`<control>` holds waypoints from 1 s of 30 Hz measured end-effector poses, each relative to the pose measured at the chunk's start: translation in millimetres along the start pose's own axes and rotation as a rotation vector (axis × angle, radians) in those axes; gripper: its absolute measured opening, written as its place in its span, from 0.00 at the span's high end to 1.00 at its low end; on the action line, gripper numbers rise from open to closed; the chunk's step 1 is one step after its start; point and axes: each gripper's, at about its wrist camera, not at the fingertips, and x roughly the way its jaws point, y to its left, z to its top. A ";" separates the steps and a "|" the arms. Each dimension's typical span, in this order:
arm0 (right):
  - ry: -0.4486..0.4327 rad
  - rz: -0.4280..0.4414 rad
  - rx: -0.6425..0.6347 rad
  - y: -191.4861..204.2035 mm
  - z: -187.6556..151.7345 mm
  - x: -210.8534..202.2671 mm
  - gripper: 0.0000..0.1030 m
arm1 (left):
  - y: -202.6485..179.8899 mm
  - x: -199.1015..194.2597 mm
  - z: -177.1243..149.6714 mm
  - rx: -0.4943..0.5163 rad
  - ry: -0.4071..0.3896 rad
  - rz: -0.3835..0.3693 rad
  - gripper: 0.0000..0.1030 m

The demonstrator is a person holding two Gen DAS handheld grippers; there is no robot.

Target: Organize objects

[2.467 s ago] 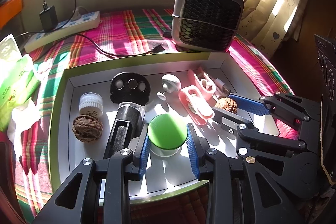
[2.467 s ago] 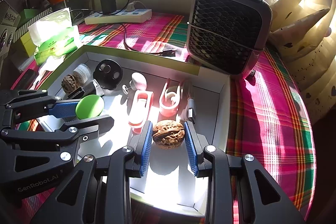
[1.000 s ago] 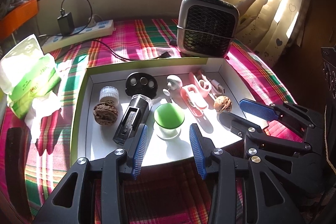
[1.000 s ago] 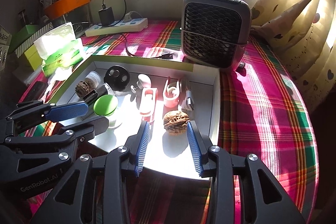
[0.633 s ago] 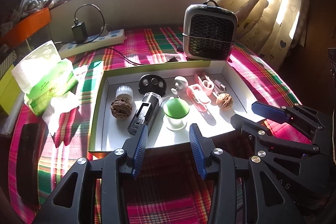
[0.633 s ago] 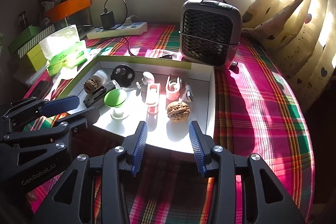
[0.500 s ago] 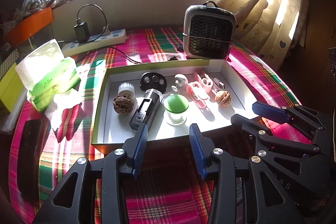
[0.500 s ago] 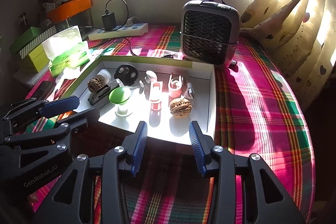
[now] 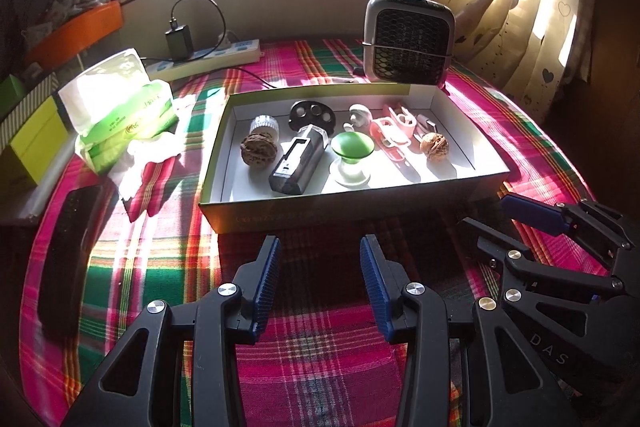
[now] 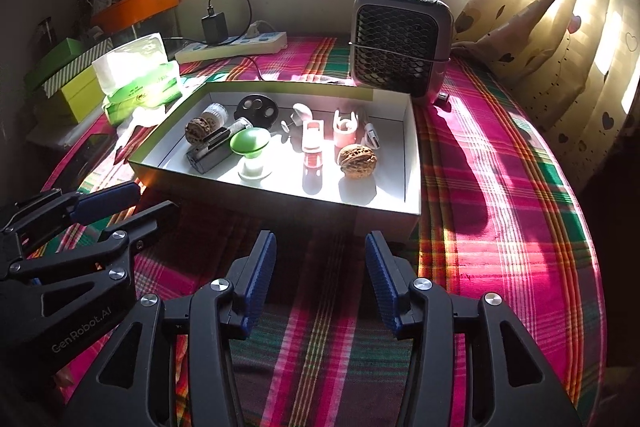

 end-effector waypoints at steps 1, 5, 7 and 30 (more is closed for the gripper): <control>0.004 -0.002 0.000 1.4 -2.8 0.5 0.54 | 0.2 0.1 -3.7 0.001 0.006 0.003 0.62; 0.032 0.001 0.016 3.0 -15.2 3.3 0.54 | 3.7 2.3 -15.5 -0.007 0.034 0.019 0.62; 0.041 -0.001 0.025 3.1 -20.4 3.6 0.54 | 6.6 3.1 -20.8 -0.020 0.042 0.028 0.62; 0.071 -0.059 0.044 4.5 -43.4 -6.3 0.41 | 6.2 -2.1 -45.0 -0.019 0.045 0.084 0.61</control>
